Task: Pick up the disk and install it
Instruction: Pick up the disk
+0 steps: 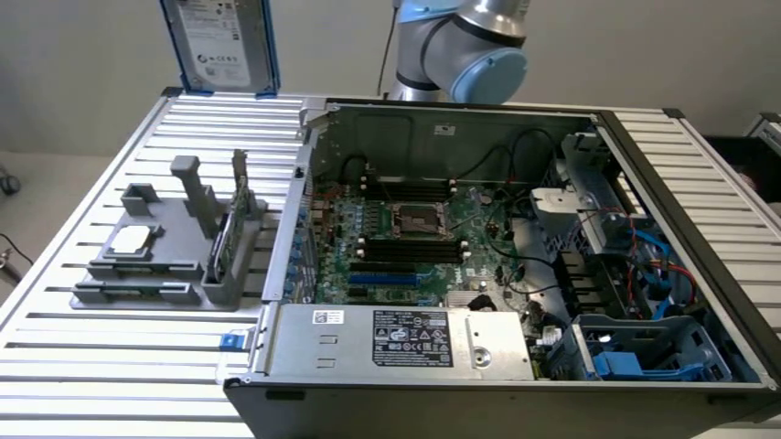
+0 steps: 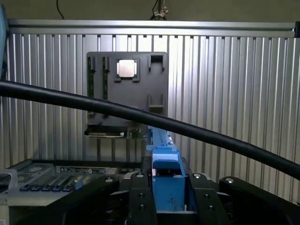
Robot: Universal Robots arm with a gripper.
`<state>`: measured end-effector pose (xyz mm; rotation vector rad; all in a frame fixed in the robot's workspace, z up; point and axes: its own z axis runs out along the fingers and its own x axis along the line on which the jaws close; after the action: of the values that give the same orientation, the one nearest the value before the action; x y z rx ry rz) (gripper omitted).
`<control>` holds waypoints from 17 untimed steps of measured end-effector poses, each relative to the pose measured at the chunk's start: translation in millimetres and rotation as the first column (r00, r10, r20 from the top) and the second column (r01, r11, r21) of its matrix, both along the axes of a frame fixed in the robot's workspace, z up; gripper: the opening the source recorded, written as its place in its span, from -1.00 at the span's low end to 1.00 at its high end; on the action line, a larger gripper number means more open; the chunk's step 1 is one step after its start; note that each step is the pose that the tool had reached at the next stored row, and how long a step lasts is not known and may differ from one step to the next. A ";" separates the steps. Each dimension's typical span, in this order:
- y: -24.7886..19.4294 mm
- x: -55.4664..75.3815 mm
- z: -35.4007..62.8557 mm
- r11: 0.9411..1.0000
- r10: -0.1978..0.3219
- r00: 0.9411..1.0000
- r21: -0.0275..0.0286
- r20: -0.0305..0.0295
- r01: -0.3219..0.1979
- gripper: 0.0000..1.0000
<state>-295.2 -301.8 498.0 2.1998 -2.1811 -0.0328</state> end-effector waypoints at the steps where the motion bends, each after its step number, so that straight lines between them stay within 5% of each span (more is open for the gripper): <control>1: -1.3 4.9 1.1 1.000 0.000 1.000 0.000 -0.001 0.000 -0.35; 17: -26.2 70.2 7.3 1.000 0.000 1.000 0.000 -0.016 0.000 -0.35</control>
<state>-225.0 -328.0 505.2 2.1917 -2.1728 -0.0503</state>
